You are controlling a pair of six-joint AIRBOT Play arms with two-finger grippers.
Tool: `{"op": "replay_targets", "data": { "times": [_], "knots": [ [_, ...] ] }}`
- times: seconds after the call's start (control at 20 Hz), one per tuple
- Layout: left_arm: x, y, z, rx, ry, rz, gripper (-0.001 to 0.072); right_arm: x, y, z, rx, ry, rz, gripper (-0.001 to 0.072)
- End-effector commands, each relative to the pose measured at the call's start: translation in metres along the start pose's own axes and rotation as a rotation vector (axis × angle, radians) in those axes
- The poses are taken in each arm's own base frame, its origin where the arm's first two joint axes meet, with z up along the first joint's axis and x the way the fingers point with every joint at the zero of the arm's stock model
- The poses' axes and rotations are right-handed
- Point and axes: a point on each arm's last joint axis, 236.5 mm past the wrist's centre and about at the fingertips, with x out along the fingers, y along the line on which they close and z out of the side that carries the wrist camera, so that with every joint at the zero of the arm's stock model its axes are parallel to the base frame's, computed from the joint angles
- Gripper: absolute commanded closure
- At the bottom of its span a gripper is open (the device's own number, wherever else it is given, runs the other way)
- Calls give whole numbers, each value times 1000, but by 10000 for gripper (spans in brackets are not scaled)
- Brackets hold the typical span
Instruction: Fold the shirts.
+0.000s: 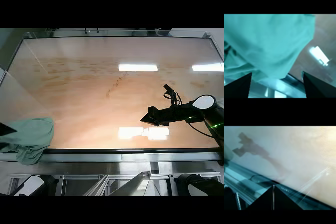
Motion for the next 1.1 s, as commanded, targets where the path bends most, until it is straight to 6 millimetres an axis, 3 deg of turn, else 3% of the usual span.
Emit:
{"op": "replay_targets", "data": {
  "times": [0.0,0.05,0.15,0.2,0.25,0.3,0.4,0.5,0.6,0.7,0.75,0.85,0.95,1.05],
  "knots": [
    [17,47,-21,-122,192,137,-13,0,2,2,3,-6,7,694],
    [24,48,-19,-130,203,126,-13,0,1,4,2,-18,5,694],
    [41,41,-9,-126,214,80,144,1,1,5,3,-22,4,694],
    [49,34,-5,-100,219,65,312,1,0,7,4,-27,2,694],
    [56,22,-1,-68,219,35,619,1,0,9,4,-36,0,694],
    [61,-2,8,-2,196,-36,709,1,-1,11,4,-47,-2,695],
    [52,-79,33,114,105,-252,708,0,-3,21,5,-88,-11,694],
    [14,-189,34,282,49,-563,707,0,-4,23,20,-97,-11,694],
    [-34,-288,-3,485,71,-821,706,1,3,16,33,-64,18,694],
    [-67,-358,-62,694,145,-960,686,1,3,12,31,-45,20,694],
    [-78,-385,-95,798,184,-1002,686,-1,2,12,31,-46,19,694],
    [-78,-414,-146,962,262,-1005,686,-8,-3,12,58,-35,26,694],
    [-51,-421,-173,1053,334,-926,687,-21,-13,12,79,-26,38,694],
    [-14,-416,-184,1059,417,-832,688,-38,-23,13,82,-29,53,694]
  ]
}}
